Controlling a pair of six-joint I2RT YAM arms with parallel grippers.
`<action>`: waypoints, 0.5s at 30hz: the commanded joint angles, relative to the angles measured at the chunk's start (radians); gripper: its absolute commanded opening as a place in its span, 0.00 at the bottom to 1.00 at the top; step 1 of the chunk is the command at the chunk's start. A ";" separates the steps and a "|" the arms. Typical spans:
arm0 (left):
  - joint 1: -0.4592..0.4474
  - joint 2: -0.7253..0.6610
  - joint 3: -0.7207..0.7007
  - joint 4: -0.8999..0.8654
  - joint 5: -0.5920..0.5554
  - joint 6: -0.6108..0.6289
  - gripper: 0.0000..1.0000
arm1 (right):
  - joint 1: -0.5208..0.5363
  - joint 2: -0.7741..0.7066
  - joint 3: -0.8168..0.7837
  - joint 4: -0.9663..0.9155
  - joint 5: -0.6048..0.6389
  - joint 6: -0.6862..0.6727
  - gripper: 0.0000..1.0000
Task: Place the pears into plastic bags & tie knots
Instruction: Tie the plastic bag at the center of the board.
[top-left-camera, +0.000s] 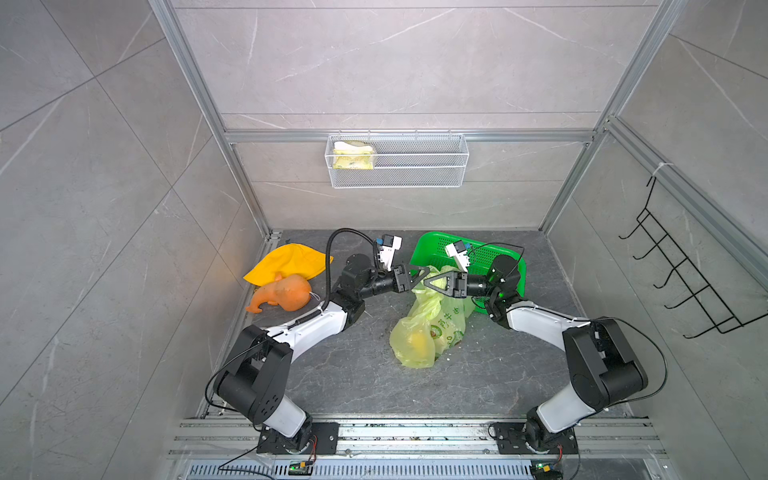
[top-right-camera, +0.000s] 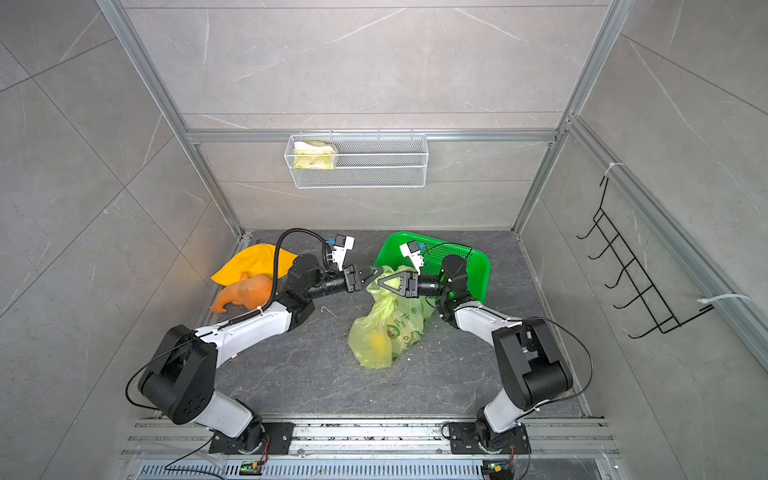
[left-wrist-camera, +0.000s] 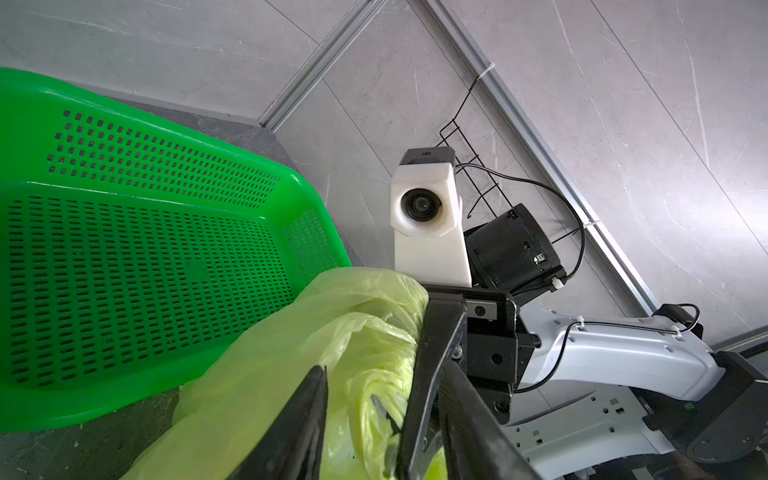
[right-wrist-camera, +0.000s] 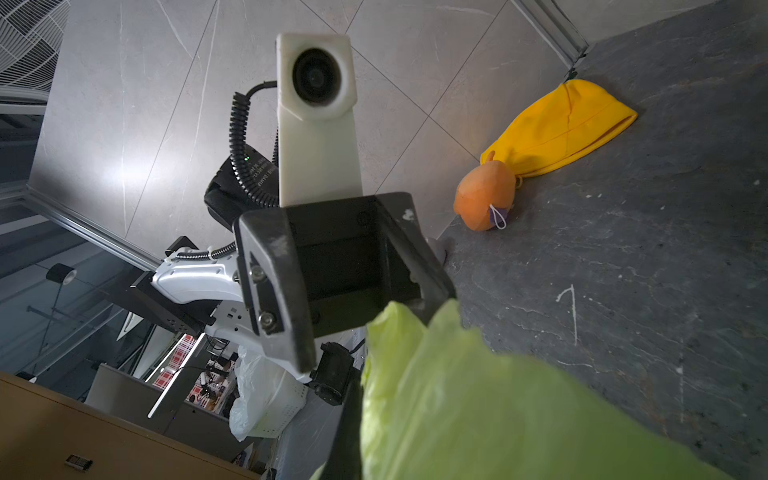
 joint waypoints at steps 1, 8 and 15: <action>-0.004 0.010 0.026 0.067 0.024 -0.012 0.44 | -0.003 -0.029 0.000 -0.002 -0.015 -0.025 0.00; -0.009 0.025 0.034 0.089 0.054 -0.019 0.00 | -0.003 -0.033 0.001 -0.023 -0.010 -0.036 0.00; -0.009 0.008 -0.003 0.122 -0.027 -0.023 0.00 | -0.010 -0.164 -0.019 -0.350 0.047 -0.190 0.46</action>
